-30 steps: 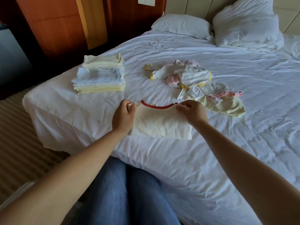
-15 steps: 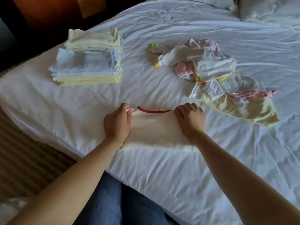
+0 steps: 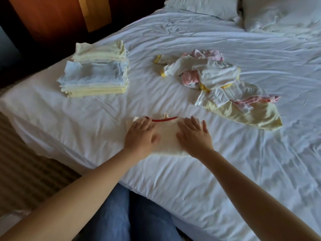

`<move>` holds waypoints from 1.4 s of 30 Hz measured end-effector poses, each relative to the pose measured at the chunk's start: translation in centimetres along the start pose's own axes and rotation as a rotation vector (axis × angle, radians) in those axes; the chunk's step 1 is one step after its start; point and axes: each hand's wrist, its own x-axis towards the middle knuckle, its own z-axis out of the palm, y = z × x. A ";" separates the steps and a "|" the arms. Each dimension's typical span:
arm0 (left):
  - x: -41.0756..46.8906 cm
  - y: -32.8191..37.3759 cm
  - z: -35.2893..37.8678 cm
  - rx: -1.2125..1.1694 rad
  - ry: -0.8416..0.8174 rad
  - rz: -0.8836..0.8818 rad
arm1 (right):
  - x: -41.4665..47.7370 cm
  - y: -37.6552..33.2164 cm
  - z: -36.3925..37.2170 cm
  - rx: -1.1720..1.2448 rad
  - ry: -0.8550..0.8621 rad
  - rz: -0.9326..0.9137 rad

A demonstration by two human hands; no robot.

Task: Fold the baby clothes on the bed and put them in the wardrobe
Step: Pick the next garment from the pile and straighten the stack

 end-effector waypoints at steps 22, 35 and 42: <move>-2.5 -1.2 2.8 -0.086 0.220 -0.277 | -2.3 0.7 1.3 0.209 0.133 0.222; -2.5 -1.5 -0.9 -0.280 0.009 -0.394 | -1.0 1.6 -2.8 0.348 -0.194 0.457; -2.5 -1.8 -2.4 -0.700 0.064 -0.378 | -1.4 0.6 -4.4 0.491 -0.087 0.377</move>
